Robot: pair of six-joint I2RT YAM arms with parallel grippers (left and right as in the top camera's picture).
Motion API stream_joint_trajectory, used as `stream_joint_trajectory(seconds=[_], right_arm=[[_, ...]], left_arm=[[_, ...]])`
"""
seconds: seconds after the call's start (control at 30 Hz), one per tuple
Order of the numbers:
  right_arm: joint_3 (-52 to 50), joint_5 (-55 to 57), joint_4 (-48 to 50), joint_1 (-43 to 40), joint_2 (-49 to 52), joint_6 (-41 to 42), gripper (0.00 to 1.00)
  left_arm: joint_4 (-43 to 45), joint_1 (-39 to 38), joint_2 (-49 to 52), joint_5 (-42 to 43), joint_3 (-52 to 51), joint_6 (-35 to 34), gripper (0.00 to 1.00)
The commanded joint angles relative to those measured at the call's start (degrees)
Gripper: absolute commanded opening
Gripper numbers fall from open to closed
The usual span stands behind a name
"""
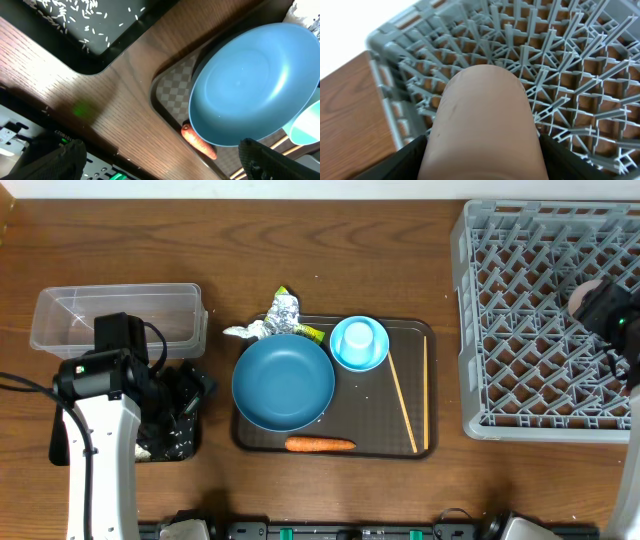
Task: Sort waste into correct bins and load items into the dishwasher rack
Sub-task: 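Swing the right gripper over the grey dish rack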
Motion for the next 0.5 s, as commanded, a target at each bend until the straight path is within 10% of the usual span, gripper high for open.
stream_joint_trajectory(seconds=[0.0, 0.2, 0.3, 0.47], right_arm=[[0.8, -0.7, 1.3, -1.9, 4.5, -1.1, 0.67], [0.8, 1.7, 3.7, -3.5, 10.8, -1.1, 0.7], [0.8, 1.4, 3.9, -3.7, 11.7, -1.1, 0.96], [1.9, 1.2, 3.1, -3.7, 11.7, -1.1, 0.99]], left_arm=[[-0.2, 0.3, 0.0, -0.6, 0.6, 0.8, 1.0], [-0.2, 0.3, 0.0, -0.6, 0.6, 0.8, 1.0], [-0.2, 0.3, 0.0, -0.6, 0.6, 0.8, 1.0], [-0.2, 0.3, 0.0, -0.6, 0.6, 0.8, 1.0]])
